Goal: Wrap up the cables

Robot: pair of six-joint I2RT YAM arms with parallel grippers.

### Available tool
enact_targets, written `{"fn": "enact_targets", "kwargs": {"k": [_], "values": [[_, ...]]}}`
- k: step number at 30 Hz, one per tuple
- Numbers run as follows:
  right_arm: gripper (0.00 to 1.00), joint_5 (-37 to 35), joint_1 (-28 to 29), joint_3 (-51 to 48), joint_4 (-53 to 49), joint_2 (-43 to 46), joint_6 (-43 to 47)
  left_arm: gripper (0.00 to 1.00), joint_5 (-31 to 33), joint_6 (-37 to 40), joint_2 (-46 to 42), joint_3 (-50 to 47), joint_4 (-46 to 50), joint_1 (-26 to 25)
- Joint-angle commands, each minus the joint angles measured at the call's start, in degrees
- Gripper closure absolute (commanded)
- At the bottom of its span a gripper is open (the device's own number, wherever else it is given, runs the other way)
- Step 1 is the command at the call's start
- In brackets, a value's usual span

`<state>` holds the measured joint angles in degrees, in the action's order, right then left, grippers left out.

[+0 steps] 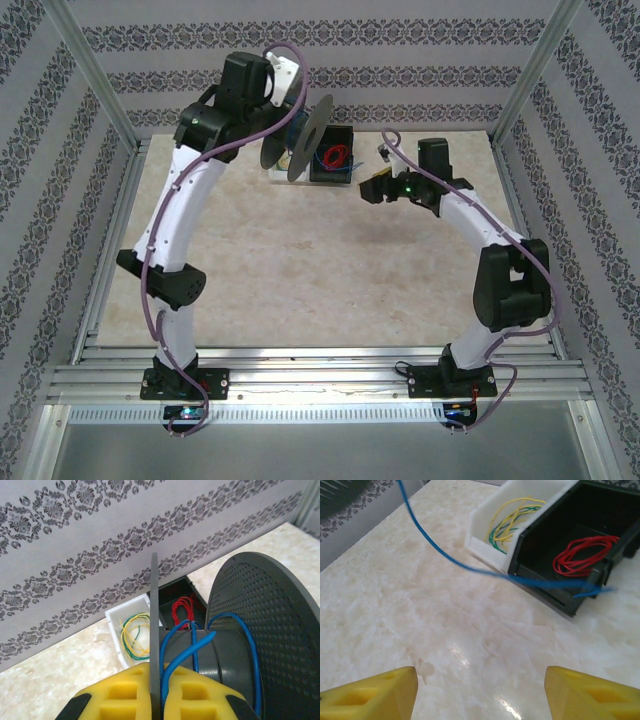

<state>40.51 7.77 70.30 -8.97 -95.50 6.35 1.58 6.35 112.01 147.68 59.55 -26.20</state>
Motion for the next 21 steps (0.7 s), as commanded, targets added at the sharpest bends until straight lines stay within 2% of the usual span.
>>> {"fn": "enact_targets", "kwargs": {"k": [1, 11, 21], "values": [[0.30, 0.35, -1.45, -3.12, 2.98, 2.98, 1.19, 1.00, -3.79, -2.20, -5.07, 3.10, -1.10, 0.09], [0.27, 6.90, -10.86, -12.27, 14.64, 7.07, -4.53, 1.00, -8.98, -3.59, -8.62, 2.97, 0.88, -0.23], [0.27, 14.02, -12.17, -13.25, 28.57, 1.22, -6.65, 1.00, -13.39, -4.85, -10.40, 2.97, 1.34, -0.70]]}}
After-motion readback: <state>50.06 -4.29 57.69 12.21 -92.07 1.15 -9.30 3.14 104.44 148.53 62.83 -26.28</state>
